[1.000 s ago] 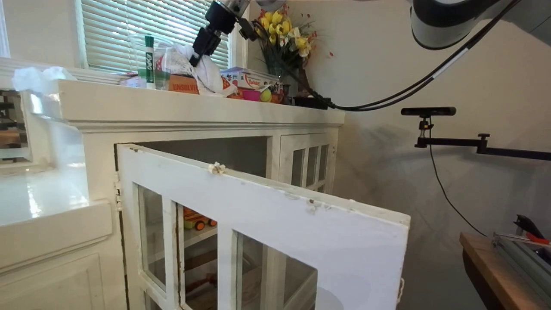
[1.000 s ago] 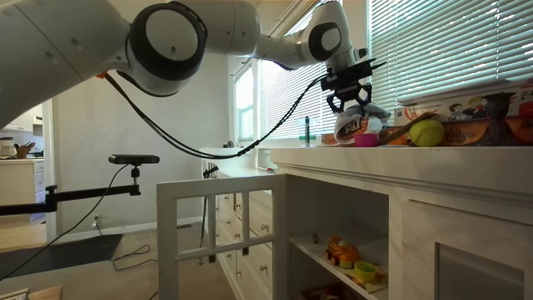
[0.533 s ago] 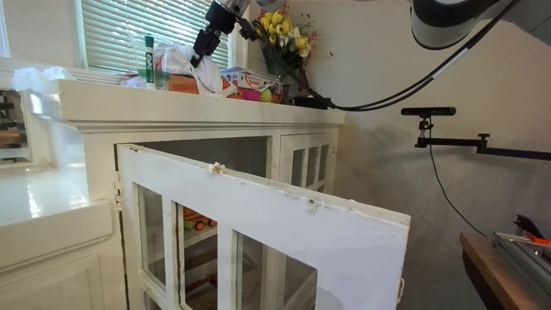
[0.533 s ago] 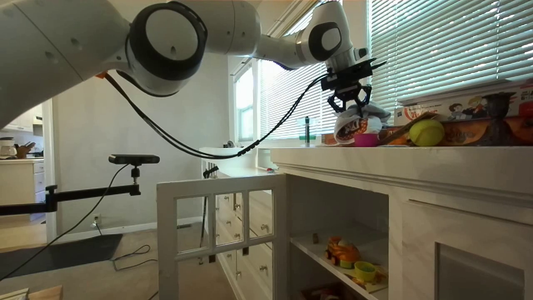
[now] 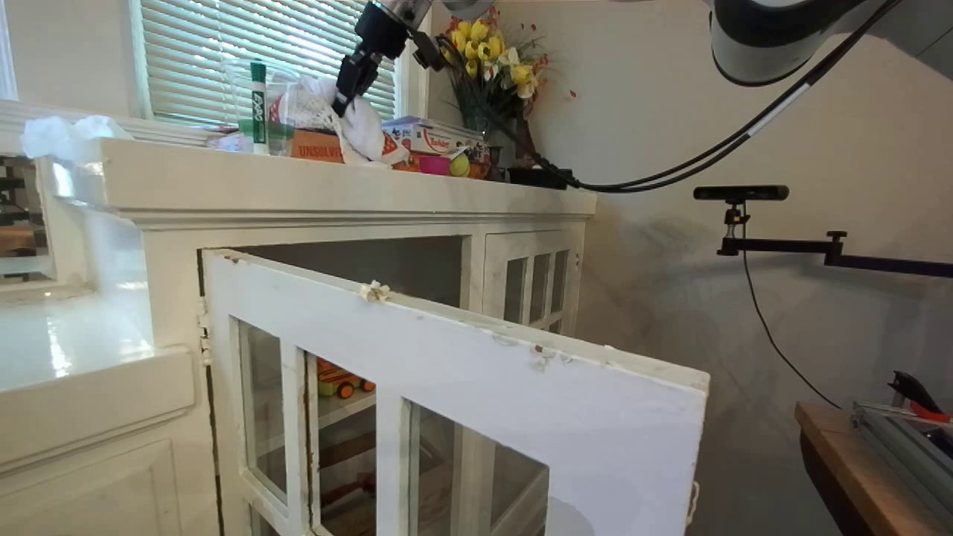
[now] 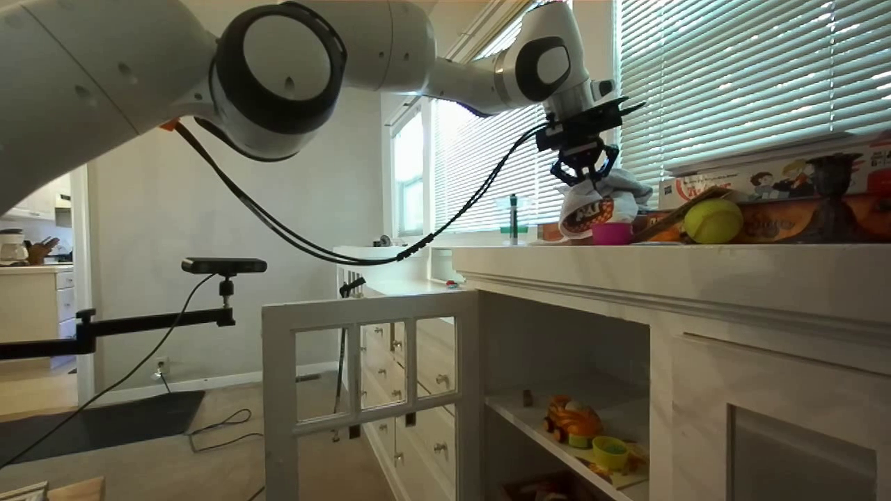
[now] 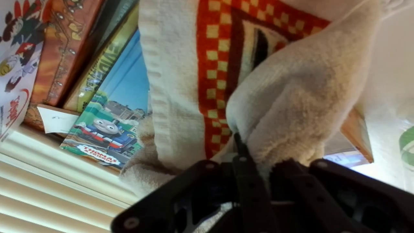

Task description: Use the towel to wipe the top of the dresser

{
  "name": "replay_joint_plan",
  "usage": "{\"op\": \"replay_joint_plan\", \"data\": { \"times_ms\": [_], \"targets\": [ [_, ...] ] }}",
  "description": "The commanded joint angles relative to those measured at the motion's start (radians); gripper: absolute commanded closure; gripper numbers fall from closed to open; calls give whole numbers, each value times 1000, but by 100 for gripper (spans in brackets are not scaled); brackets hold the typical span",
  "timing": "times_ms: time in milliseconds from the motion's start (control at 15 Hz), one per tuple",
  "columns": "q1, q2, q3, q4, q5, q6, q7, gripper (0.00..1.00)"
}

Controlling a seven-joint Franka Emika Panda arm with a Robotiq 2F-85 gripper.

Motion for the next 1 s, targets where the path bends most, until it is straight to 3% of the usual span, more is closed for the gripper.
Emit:
{"op": "replay_joint_plan", "data": {
  "times_ms": [0, 533, 933],
  "targets": [
    [5, -5, -8, 0, -10, -4, 5, 98],
    [69, -113, -69, -26, -52, 6, 82, 98],
    [153, -221, -154, -47, -128, -13, 171, 98]
  ]
}}
